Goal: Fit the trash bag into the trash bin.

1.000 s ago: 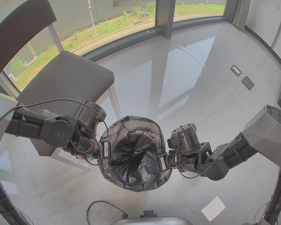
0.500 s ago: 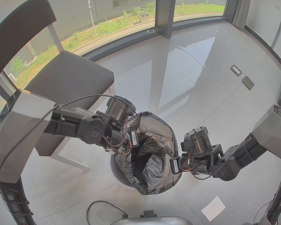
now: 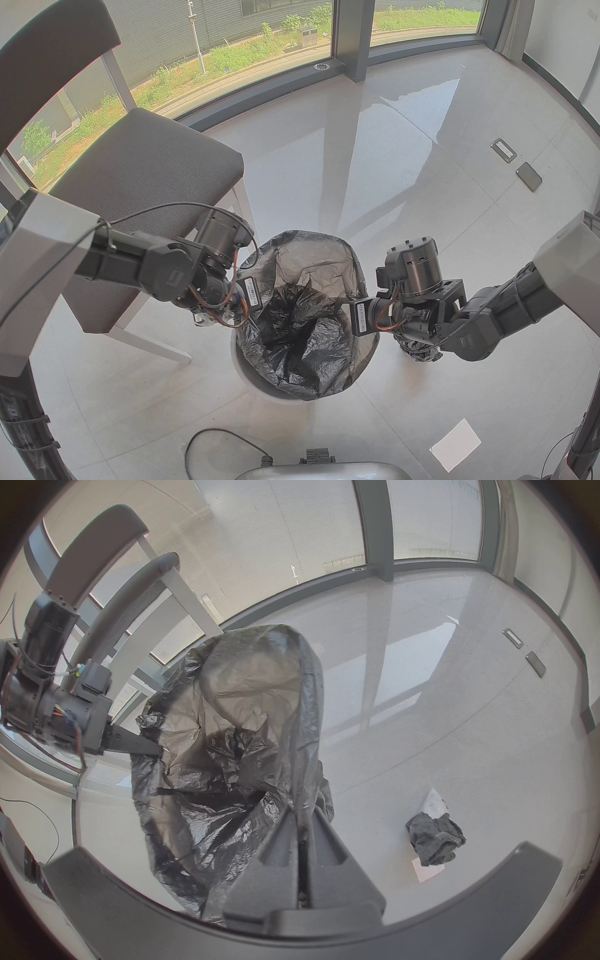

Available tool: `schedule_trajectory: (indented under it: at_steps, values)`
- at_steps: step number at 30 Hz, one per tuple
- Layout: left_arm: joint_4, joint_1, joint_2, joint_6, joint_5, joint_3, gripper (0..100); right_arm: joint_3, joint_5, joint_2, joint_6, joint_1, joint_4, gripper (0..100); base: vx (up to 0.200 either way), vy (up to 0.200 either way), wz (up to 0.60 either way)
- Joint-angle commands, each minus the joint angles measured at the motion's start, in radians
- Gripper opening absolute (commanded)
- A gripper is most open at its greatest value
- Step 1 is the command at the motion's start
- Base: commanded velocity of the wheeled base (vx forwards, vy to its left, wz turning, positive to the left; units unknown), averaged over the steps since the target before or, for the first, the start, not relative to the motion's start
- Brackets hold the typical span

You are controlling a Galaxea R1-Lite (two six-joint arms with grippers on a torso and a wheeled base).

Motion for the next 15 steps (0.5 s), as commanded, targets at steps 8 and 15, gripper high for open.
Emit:
schedule_trajectory:
  at_steps: [8,15]
  values:
    - [-0.004,-0.014,-0.148,-0.007,-0.001,0.105,0,-0.034,0.0,0.095,-0.009,-0.012,0.002,0,0.0,0.0,0.0]
    - [-0.004,-0.058,-0.152,-0.01,0.005,0.108,0,-0.012,0.0,0.107,-0.032,-0.069,0.001,0,0.0,0.0,0.0]
